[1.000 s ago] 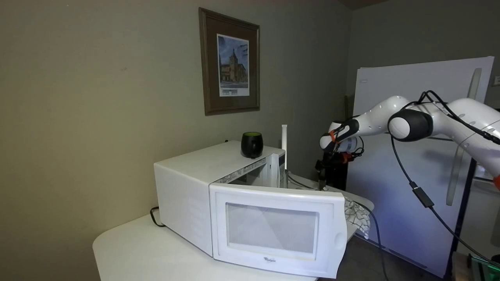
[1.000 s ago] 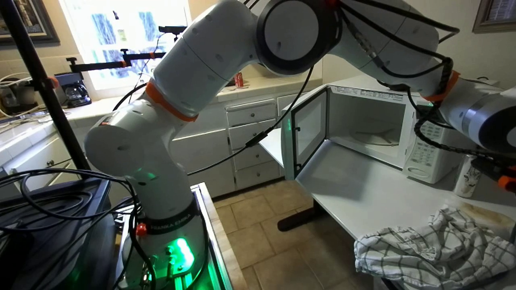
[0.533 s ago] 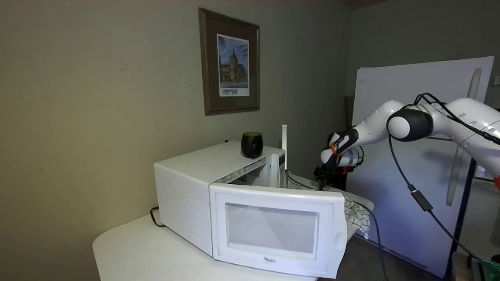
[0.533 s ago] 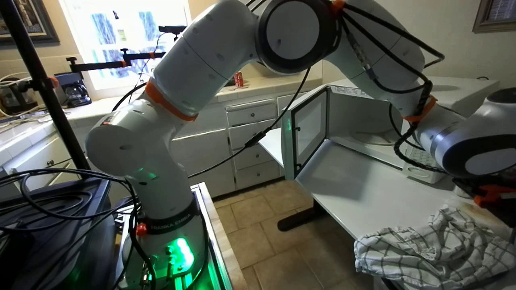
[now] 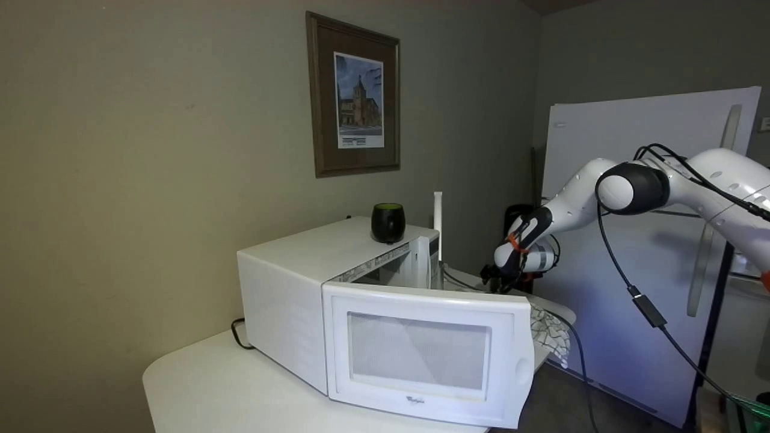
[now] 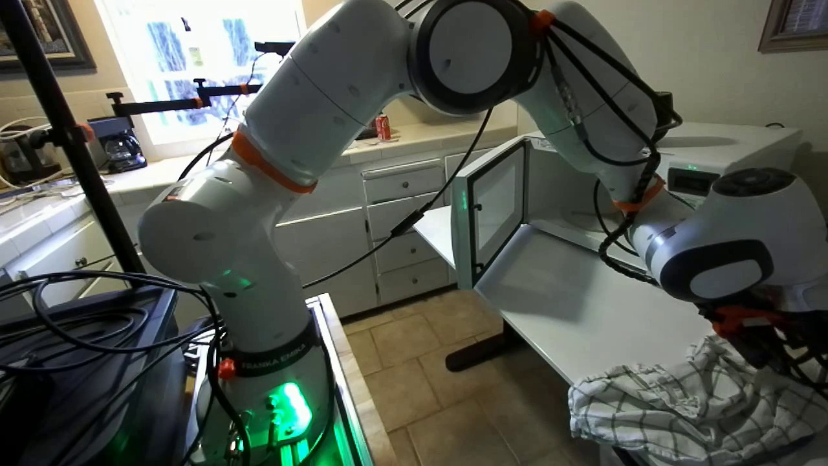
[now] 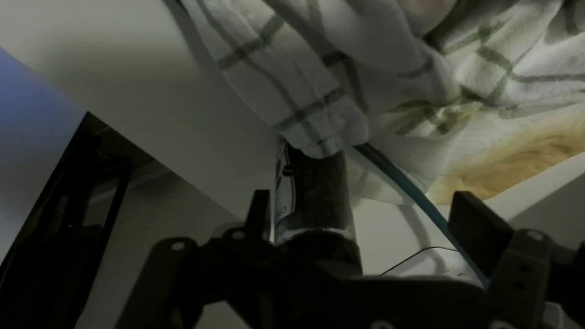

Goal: Put the spice bottle in the microwave

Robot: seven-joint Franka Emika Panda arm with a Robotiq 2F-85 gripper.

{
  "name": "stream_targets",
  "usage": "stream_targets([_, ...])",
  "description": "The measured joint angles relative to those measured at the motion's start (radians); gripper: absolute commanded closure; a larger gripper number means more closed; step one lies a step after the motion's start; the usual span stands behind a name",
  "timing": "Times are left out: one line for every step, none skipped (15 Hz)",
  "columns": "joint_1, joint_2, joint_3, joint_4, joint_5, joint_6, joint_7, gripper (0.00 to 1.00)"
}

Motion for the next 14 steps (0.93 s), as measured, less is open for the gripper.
stream_targets([0.003, -0.007, -0.007, -0.014, 0.000, 0.005, 0.013, 0.00])
stream_targets([0.007, -0.014, -0.014, -0.028, 0.000, 0.010, 0.024, 0.00])
stream_targets([0.009, -0.020, -0.022, -0.040, 0.000, 0.017, 0.037, 0.00])
stream_targets([0.012, -0.024, -0.028, -0.049, 0.000, 0.027, 0.046, 0.00])
stream_targets([0.012, -0.026, -0.033, -0.054, 0.000, 0.039, 0.056, 0.00])
stream_targets([0.012, -0.026, -0.036, -0.057, 0.000, 0.056, 0.065, 0.00])
stream_targets([0.011, -0.026, -0.037, -0.059, 0.000, 0.072, 0.073, 0.00])
stream_targets([0.011, -0.026, -0.037, -0.059, 0.000, 0.085, 0.078, 0.00])
stream_targets([0.011, -0.024, -0.036, -0.057, 0.000, 0.093, 0.080, 0.00])
stream_targets([0.012, -0.023, -0.035, -0.053, 0.000, 0.095, 0.081, 0.00])
stream_targets([0.013, -0.020, -0.034, -0.047, 0.000, 0.095, 0.081, 0.00])
stream_targets([0.015, -0.015, -0.034, -0.040, 0.000, 0.095, 0.082, 0.00])
stream_targets([0.017, -0.010, -0.035, -0.034, 0.000, 0.095, 0.086, 0.00])
stream_targets([0.021, -0.005, -0.039, -0.027, 0.000, 0.095, 0.092, 0.00])
